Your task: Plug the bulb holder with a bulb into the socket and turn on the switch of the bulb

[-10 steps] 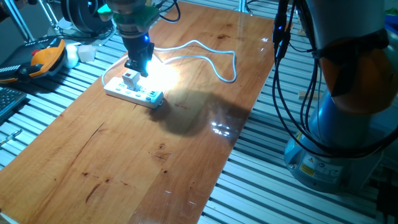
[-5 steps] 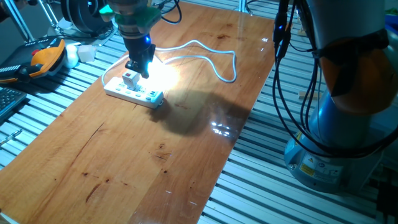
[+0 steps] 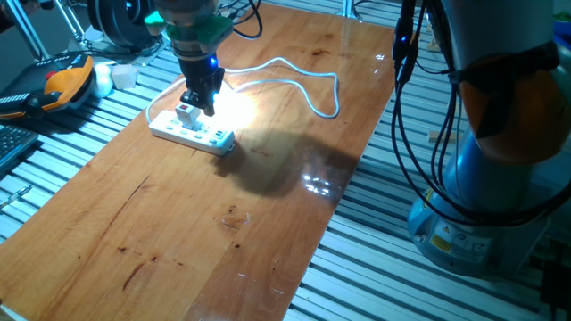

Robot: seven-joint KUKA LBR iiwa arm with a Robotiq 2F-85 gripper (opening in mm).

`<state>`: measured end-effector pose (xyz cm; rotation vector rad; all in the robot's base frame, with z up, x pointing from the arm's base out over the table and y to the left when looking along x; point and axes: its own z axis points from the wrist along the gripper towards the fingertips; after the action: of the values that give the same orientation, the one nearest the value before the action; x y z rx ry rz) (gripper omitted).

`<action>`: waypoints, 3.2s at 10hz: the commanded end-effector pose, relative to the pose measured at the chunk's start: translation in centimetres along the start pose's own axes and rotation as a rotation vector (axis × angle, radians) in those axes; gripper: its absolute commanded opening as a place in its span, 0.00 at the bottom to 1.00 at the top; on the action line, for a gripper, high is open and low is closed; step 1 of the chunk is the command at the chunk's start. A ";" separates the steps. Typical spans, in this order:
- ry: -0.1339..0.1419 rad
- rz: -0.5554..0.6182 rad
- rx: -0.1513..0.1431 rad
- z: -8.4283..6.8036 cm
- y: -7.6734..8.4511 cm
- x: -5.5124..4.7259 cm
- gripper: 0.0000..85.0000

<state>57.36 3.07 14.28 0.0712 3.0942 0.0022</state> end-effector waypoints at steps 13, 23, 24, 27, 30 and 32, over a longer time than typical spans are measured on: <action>0.006 0.001 -0.001 0.0 0.0 0.2 0.00; 0.003 -0.001 0.005 -0.2 -0.2 0.2 0.00; 0.001 -0.002 0.006 -0.2 -0.2 0.2 0.00; 0.002 -0.005 0.003 -0.2 -0.3 0.1 0.00; 0.002 -0.005 -0.009 -0.1 -0.3 0.1 0.00; 0.006 0.001 -0.029 -0.1 -0.4 0.1 0.00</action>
<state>57.20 2.64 14.34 0.0702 3.0994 0.0444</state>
